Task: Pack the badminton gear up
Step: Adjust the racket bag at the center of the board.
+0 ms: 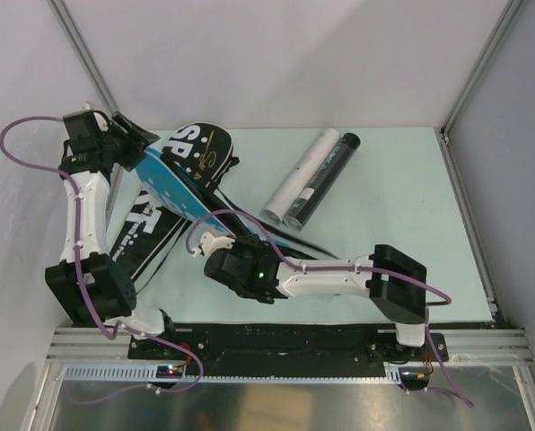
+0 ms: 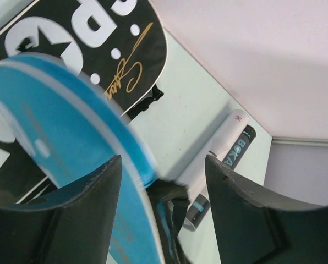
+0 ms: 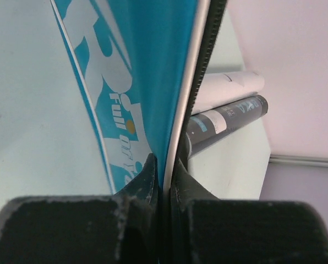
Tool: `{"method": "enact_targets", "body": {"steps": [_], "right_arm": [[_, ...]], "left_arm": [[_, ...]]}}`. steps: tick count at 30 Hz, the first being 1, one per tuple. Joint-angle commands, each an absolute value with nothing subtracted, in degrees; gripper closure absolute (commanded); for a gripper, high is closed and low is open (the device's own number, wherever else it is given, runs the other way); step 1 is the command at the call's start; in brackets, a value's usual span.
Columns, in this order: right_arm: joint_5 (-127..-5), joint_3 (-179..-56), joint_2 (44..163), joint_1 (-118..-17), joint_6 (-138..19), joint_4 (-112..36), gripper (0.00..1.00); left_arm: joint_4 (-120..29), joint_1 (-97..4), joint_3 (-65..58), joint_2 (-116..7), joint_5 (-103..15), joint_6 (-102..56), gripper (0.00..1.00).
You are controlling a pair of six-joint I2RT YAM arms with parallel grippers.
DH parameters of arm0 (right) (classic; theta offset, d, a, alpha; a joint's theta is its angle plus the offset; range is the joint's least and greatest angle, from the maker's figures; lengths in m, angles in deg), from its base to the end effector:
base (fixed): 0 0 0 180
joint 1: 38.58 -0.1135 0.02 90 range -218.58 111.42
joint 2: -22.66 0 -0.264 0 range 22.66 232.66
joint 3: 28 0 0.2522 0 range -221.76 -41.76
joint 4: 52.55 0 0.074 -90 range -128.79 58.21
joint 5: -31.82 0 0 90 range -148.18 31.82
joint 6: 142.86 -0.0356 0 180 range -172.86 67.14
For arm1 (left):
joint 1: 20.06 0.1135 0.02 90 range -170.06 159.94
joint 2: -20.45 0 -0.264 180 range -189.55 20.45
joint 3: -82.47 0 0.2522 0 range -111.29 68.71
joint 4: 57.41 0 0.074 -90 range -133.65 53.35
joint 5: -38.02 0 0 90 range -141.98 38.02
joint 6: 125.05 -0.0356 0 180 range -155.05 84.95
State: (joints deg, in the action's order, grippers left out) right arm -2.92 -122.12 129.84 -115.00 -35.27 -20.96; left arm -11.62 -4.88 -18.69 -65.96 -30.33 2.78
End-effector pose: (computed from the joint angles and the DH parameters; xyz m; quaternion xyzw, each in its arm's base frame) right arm 0.1249 0.3924 0.2425 -0.4760 0.6882 -0.2050 0.5077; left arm 0.3307 0.0761 0.3860 -0.2989 0.8064 -0.2552 0.4418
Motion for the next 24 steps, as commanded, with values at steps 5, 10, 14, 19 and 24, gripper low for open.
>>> {"method": "enact_targets", "body": {"steps": [5,10,14,19,24], "right_arm": [[4.6,-120.5,133.0,-118.5,-36.4,-25.1,1.0],[6.4,-117.5,134.3,-121.0,-38.2,-27.1,1.0],[7.4,-115.7,134.3,-122.6,-38.9,-28.3,1.0],[8.1,-115.2,134.4,-123.7,-40.5,-28.1,1.0],[7.7,-114.1,133.6,-124.2,-43.6,-27.3,1.0]], "left_arm": [[-2.3,-1.4,-15.5,-61.2,-39.5,10.1,0.33],[0.1,-0.1,-16.4,-57.3,-44.9,11.6,0.3],[0.2,0.6,-17.7,-58.4,-43.4,11.7,0.29],[0.1,0.5,-16.9,-59.1,-43.2,9.9,0.29],[0.2,0.4,-15.1,-60.8,-41.0,9.0,0.3]]}}
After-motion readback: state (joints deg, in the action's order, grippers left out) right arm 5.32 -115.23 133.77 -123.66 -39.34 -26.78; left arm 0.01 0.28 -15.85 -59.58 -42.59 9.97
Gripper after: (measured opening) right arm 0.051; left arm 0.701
